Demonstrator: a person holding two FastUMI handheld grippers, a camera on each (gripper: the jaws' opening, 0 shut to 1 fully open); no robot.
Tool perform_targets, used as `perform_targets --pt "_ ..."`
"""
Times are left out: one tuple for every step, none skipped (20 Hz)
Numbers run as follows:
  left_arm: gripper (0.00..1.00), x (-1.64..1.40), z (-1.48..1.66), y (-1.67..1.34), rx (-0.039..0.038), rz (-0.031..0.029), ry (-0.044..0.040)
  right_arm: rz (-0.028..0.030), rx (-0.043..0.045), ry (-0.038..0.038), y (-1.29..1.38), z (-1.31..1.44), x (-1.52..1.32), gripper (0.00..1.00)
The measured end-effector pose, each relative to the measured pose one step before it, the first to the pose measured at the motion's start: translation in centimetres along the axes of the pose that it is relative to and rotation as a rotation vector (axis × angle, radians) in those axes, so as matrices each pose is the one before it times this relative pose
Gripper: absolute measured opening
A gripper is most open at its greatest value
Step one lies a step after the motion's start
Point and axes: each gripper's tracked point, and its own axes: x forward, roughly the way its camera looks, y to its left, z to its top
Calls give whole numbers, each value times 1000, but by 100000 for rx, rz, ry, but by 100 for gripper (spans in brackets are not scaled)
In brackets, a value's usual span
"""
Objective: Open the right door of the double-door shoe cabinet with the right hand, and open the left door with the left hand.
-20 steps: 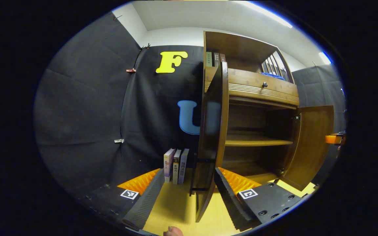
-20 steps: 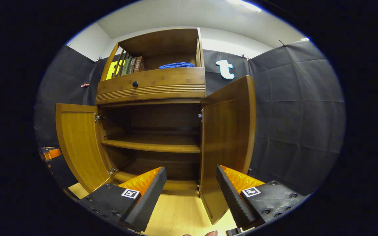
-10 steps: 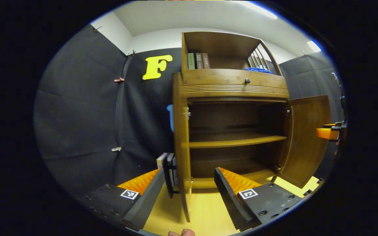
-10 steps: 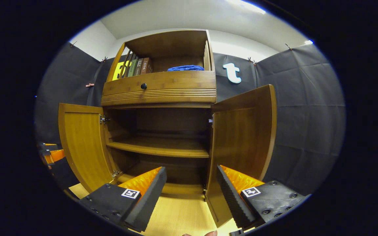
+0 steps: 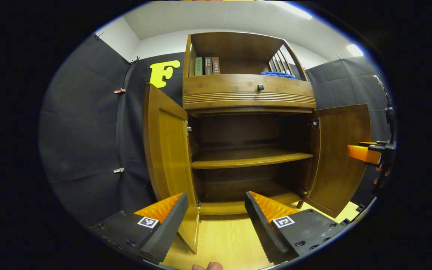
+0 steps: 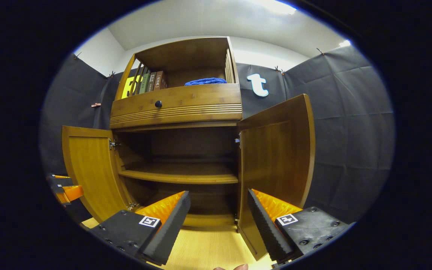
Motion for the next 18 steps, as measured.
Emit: perform_targets --pt "95 34 -344 -178 186 463 389 -197 -809 -453 126 43 264 93" --pt "96 61 -344 -46 174 1115 843 48 -713 -113 123 73 262 97" --pt "95 22 -355 140 -331 1352 187 597 -701 170 221 -18 323 93" --pt "95 -59 -178 80 -974 1298 141 596 -829 234 278 -96 139 97" --pt "94 -35 -241 -36 -1492 740 132 1262 -940 187 438 -62 268 93" --pt "94 -82 -161 -61 -1453 181 413 1451 -1211 160 503 -19 248 97" --pt "94 -51 -204 -128 -903 27 48 1187 -820 113 468 -101 332 97" --pt "94 -120 23 -61 -220 52 160 1368 74 365 446 -78 223 97" --pt "94 -121 55 61 284 540 -291 1290 577 796 586 -142 211 96" --pt "94 -147 137 38 237 446 -219 1376 725 775 615 -147 33 97" --pt "95 -102 105 -60 -119 548 -561 1222 49 -93 593 46 -54 97" --pt "95 -133 183 -74 -424 270 -487 912 -670 -638 416 207 -162 94" --pt "95 -145 -138 -274 -355 -64 395 1088 -875 30 342 117 -108 98" --pt "95 -266 -21 -273 -186 -324 -249 1279 -541 -506 319 -88 -344 98" --pt "95 -188 40 -206 -230 -193 -236 576 -438 -322 164 31 -182 96" --pt "95 -242 30 -196 -323 -73 55 466 29 285 3 -152 -335 96" --pt "95 -172 -169 -275 -349 -316 257 282 517 516 21 18 -183 96" --pt "95 -279 -71 -200 -113 -263 35 320 549 112 -36 148 -64 96"
